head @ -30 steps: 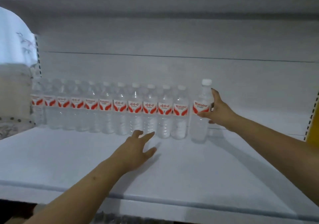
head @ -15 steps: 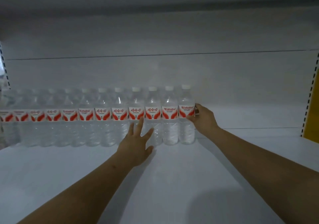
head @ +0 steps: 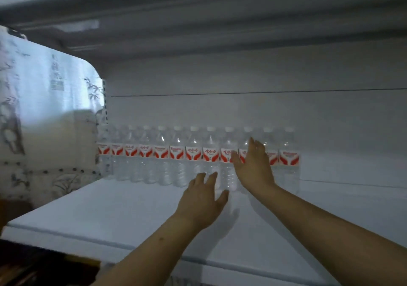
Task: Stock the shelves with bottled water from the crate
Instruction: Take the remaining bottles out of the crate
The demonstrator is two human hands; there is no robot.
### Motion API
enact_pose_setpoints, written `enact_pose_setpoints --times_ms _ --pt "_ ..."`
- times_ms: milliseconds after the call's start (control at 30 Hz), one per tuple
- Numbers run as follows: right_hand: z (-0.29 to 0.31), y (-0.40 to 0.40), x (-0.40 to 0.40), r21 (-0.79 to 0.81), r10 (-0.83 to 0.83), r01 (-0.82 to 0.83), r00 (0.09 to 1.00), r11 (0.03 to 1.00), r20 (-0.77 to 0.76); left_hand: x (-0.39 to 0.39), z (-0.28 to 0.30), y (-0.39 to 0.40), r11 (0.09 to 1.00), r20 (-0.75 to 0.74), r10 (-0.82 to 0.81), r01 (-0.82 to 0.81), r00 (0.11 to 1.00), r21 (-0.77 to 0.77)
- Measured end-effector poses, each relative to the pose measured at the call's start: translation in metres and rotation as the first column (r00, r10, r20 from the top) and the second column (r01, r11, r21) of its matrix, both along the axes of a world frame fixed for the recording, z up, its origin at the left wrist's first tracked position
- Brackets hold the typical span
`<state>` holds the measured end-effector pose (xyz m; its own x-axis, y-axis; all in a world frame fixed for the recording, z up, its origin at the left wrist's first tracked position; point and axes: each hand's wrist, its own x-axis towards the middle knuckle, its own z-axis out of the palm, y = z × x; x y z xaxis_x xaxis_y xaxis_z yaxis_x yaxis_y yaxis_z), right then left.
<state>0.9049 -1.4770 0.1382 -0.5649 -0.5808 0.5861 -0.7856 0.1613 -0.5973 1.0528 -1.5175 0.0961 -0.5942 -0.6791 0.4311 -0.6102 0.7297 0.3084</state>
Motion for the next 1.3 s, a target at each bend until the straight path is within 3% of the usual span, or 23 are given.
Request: enact_pose_setpoints --times_ms 67,200,333,433,500,567,633,733,833,933,1067,1167,1300 --pt "-0.001 -0.01 0.046 0.026 0.192 -0.191 0.981 0.981 -0.015 0.042 -0.009 0.002 0.997 -0.119 0.062 -0.057 0.991 0.045" --pt "-0.012 -0.036 0.151 0.096 0.551 -0.55 0.834 0.83 0.018 0.128 -0.029 0.006 0.973 -0.328 0.23 -0.212 0.916 0.09" --pt "-0.03 -0.067 0.256 0.138 0.696 -0.696 0.716 0.705 0.051 0.218 -0.057 0.004 0.943 -0.467 0.328 -0.314 0.821 0.11" --pt "-0.047 -0.082 0.322 0.182 0.776 -0.761 0.631 0.623 -0.017 0.28 -0.082 0.002 0.893 -0.542 0.429 -0.431 0.723 0.132" --pt "-0.079 -0.084 0.372 0.247 0.84 -0.807 0.538 0.536 -0.065 0.323 -0.117 0.005 0.831 -0.561 0.538 -0.51 0.63 0.224" --pt "-0.128 -0.082 0.418 0.344 0.899 -0.834 0.43 0.432 -0.087 0.361 -0.17 0.008 0.742 -0.501 0.666 -0.561 0.553 0.367" --pt "-0.186 -0.084 0.452 0.428 0.933 -0.841 0.36 0.331 -0.012 0.393 -0.23 0.008 0.618 -0.356 0.783 -0.577 0.51 0.533" --pt "-0.266 -0.099 0.487 0.565 0.933 -0.797 0.338 0.213 0.126 0.437 -0.314 0.003 0.339 -0.048 0.892 -0.595 0.45 0.729" --pt "-0.33 -0.127 0.508 0.769 0.915 -0.633 0.354 0.083 0.194 0.47 -0.375 -0.001 0.115 0.163 0.894 -0.567 0.416 0.816" --pt "-0.376 -0.157 0.519 0.866 0.888 -0.496 0.366 -0.068 0.279 0.489 -0.42 -0.015 0.0 0.266 0.852 -0.508 0.451 0.861" --pt "-0.423 -0.19 0.525 0.9 0.838 -0.421 0.446 -0.115 0.315 0.498 -0.459 -0.054 -0.113 0.329 0.763 -0.387 0.557 0.915" --pt "-0.455 -0.208 0.527 0.919 0.83 -0.353 0.45 -0.175 0.331 0.498 -0.475 -0.086 -0.248 0.329 0.795 -0.221 0.51 0.943" --pt "-0.478 -0.236 0.532 0.912 0.813 -0.353 0.456 -0.208 0.362 0.487 -0.516 -0.126 -0.31 0.305 0.816 -0.072 0.49 0.948"
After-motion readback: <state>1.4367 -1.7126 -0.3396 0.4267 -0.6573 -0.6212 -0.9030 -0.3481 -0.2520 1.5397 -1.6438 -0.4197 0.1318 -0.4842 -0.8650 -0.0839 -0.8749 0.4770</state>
